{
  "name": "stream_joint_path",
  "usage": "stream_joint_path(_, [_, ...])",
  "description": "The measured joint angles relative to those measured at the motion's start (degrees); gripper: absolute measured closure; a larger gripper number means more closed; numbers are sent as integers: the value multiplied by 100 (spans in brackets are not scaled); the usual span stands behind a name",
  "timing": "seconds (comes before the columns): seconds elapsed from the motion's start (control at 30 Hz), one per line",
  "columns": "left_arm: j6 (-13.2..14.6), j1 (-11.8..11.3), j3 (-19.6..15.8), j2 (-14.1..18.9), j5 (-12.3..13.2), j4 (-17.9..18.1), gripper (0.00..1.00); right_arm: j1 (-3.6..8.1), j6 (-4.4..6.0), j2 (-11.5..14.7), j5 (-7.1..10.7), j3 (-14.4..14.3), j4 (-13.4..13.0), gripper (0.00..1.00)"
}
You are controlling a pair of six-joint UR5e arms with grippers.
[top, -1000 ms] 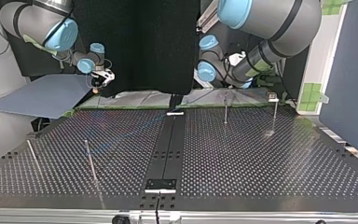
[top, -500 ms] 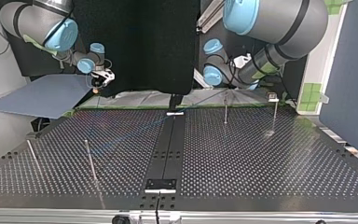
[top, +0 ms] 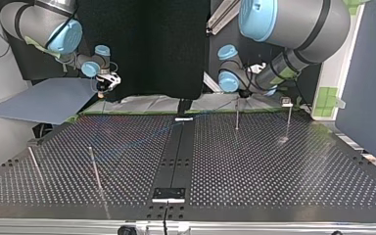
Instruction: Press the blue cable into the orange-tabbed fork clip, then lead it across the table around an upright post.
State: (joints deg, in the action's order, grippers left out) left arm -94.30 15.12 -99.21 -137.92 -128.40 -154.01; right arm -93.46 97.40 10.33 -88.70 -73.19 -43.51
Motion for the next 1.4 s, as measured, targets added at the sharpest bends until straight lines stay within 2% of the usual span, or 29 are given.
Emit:
stream_joint_path(0.33, [94, -410, 3, 1, 40, -41, 100, -3, -12, 5, 0, 4, 4, 100])
stream_joint_path(0.5, [90, -559, 0, -2, 253, 60, 100, 0, -22, -2, -3, 0, 8, 100])
stream_joint_path(0.53, [92, -565, 0, -2, 295, 88, 95, -1, -27, -1, -4, 1, 8, 100])
stream_joint_path(0.57, [98, -570, 0, -2, 351, 122, 95, -1, -29, -1, -5, 0, 8, 100])
stream_joint_path(0.63, [106, -576, 0, -1, 441, 174, 85, -1, -32, 1, -6, 1, 8, 100])
stream_joint_path(0.67, [111, -577, 0, -1, 500, 205, 85, -1, -33, 1, -6, 1, 8, 100])
stream_joint_path(0.7, [117, -577, 0, -1, 543, 226, 76, -1, -34, 1, -7, 1, 9, 100])
stream_joint_path(0.73, [122, -577, 0, 0, 585, 245, 60, -1, -34, 1, -7, 1, 8, 100])
stream_joint_path(0.77, [130, -576, 0, 0, 635, 263, 60, -1, -34, 1, -7, 1, 8, 100])
stream_joint_path(0.83, [147, -574, 0, 0, 717, 280, 35, -1, -34, 1, -7, 1, 9, 100])
stream_joint_path(0.87, [153, -573, 0, 0, 778, 283, 35, -1, -33, 1, -7, 1, 9, 100])
stream_joint_path(0.9, [152, -574, 0, 0, 822, 282, 18, -1, -33, 1, -7, 1, 8, 100])
stream_joint_path(0.93, [146, -575, 0, 0, 865, 277, 7, -1, -33, 1, -7, 1, 9, 100])
stream_joint_path(0.97, [128, -576, 0, 0, 921, 257, 7, -1, -32, 1, -5, 2, 10, 100])
stream_joint_path(1.03, [66, -582, 0, -1, 968, 195, 0, -2, -30, 0, -4, 1, 13, 100])
stream_joint_path(1.23, [-212, -631, 1, 0, 1030, -94, 0, -2, -30, 0, -2, 1, 17, 100])
stream_joint_path(1.4, [-446, -701, 1, 1, 1194, -352, 0, -2, -31, 0, -4, 3, 17, 100])
